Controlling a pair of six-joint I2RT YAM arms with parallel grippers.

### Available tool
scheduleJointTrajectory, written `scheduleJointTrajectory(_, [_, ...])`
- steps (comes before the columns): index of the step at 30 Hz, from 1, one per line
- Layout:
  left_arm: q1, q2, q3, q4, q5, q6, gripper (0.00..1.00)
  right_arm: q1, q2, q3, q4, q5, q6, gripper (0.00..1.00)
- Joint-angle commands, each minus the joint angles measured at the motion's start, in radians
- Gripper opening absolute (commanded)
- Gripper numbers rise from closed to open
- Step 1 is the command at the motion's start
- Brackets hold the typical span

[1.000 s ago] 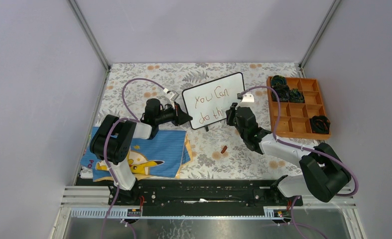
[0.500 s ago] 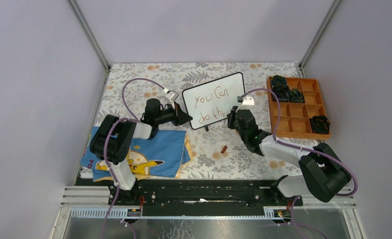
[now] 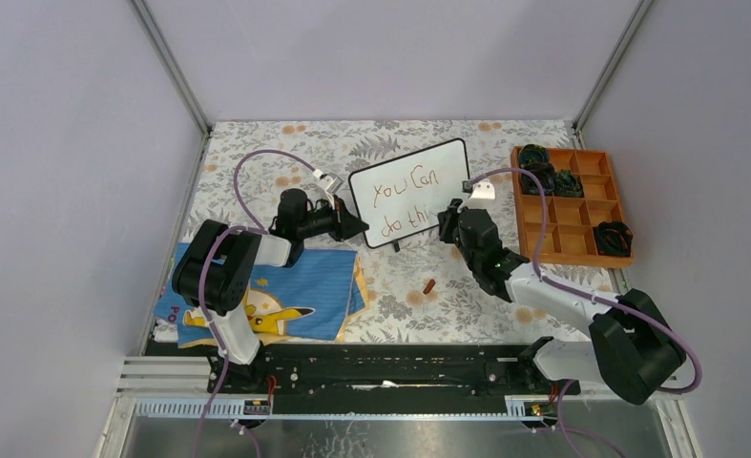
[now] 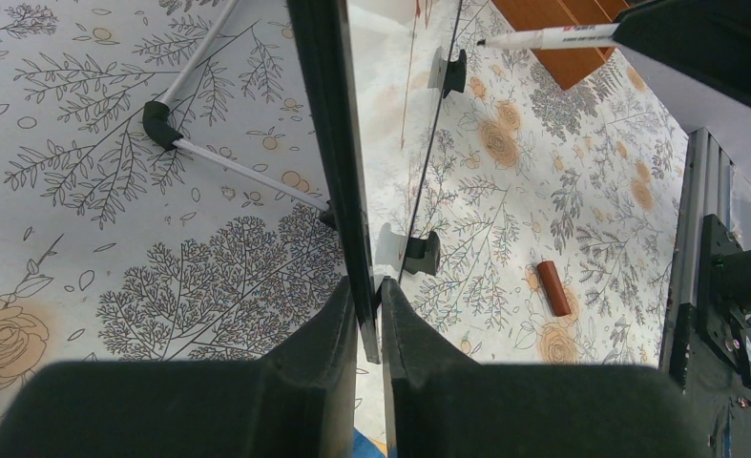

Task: Write a sentence on the whiteboard

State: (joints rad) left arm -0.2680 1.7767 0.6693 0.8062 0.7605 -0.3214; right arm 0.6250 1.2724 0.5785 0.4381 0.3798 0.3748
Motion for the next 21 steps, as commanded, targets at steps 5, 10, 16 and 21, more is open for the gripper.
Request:
scheduleJointTrajectory(5, [-0.005, -0.011, 0.005, -0.024, -0.041, 0.058, 0.00, -0.012, -0.019, 0.073, 0.003, 0.075, 0.005, 0.00])
scheduleJointTrajectory(10, [-0.007, -0.012, 0.004, -0.029, -0.045, 0.061, 0.00, -0.016, 0.004, 0.099, -0.013, 0.106, 0.010, 0.00])
scheduleJointTrajectory(16, [-0.007, -0.015, 0.004, -0.034, -0.048, 0.065, 0.00, -0.021, 0.019, 0.120, -0.035, 0.118, 0.009, 0.00])
scheduleJointTrajectory(21, [-0.011, -0.013, 0.005, -0.040, -0.053, 0.070, 0.00, -0.022, 0.032, 0.113, -0.031, 0.105, 0.016, 0.00])
